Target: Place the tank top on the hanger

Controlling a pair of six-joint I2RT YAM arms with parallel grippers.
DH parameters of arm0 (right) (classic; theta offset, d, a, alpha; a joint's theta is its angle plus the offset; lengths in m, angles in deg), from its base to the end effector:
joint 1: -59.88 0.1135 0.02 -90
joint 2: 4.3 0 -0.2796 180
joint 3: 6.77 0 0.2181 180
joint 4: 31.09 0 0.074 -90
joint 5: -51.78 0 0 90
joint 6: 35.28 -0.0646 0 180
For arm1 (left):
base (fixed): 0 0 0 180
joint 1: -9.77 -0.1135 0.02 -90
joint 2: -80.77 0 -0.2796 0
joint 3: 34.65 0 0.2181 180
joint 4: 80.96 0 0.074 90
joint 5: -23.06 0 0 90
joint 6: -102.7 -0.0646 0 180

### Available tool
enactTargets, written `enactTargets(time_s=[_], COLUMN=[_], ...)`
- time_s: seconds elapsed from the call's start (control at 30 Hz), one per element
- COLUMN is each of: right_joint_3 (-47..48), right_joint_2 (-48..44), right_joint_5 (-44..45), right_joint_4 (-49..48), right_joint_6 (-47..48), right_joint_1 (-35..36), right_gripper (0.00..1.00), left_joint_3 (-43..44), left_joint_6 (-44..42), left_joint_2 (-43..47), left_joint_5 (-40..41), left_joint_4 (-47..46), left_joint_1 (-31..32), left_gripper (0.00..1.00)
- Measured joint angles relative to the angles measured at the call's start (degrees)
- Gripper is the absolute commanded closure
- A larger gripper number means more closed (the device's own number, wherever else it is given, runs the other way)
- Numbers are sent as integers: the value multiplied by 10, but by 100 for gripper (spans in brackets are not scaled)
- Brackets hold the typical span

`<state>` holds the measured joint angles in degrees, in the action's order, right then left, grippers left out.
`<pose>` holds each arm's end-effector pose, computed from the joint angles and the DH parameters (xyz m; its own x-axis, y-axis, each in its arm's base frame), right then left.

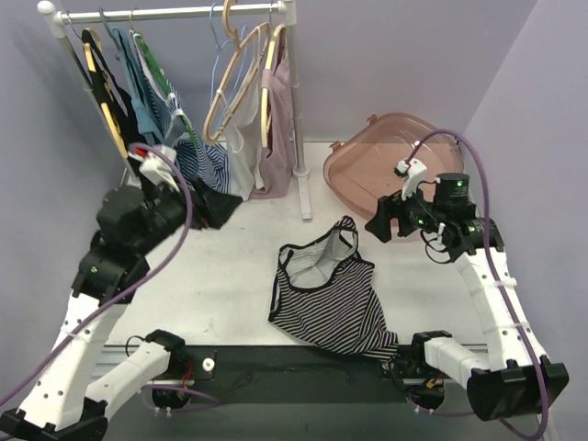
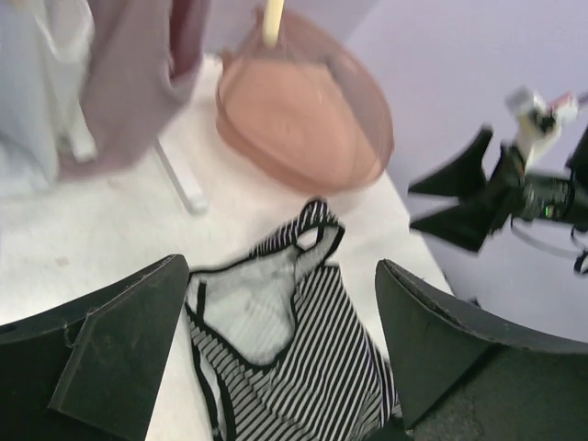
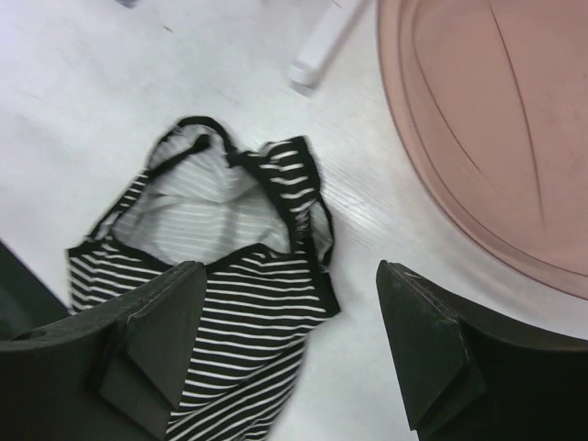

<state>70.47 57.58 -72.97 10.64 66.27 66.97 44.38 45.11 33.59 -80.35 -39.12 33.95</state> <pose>0.2062 0.0628 0.3614 -0.3101 -0.2043 -0.9285 -0.6841 0.7261 0.0687 0.1307 -0.0751 0.4099 -0.4588 -0.3655 -0.8099 0.4275 0.7083 -0.5618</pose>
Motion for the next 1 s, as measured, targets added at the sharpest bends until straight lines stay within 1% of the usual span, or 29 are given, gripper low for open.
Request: enactTargets(time_s=[0.1, 0.17, 0.2, 0.27, 0.3, 0.47, 0.53, 0.73, 0.77, 0.83, 1.0], right_joint_3=[-3, -14, -22, -40, -49, -88, -96, -117, -125, -148, -232], right_joint_2=[-45, -74, -86, -105, -111, -109, -95, -64, -65, -73, -125], right_joint_5=[-59, -88, -99, -117, -124, -169, -192, -237, -242, -256, -284], right_joint_4=[4, 6, 7, 11, 13, 14, 11, -11, -16, -35, -85], right_joint_6=[-14, -23, -26, -33, -37, -71, -92, -125, -130, -143, -181], right_joint_1=[-21, -33, -39, -50, -53, -90, -106, -127, -129, -134, -163], right_gripper=[23, 23, 23, 23, 23, 25, 26, 26, 26, 26, 25], left_joint_3=[113, 196, 224, 292, 324, 446, 487, 665, 688, 718, 725], left_joint_6=[-12, -12, -10, -3, 2, 23, 24, 9, 3, -5, -23], left_joint_2=[-41, -86, -103, -153, -176, -297, -345, -493, -509, -529, -531], left_joint_5=[-16, -31, -35, -45, -48, -44, -33, 24, 34, 53, 88], left_joint_4=[35, 46, 51, 58, 61, 69, 80, 146, 156, 173, 186], left_joint_1=[-52, -90, -101, -122, -129, -143, -144, -147, -148, -148, -148], left_gripper=[7, 9, 14, 18, 22, 29, 35, 39, 41, 42, 46])
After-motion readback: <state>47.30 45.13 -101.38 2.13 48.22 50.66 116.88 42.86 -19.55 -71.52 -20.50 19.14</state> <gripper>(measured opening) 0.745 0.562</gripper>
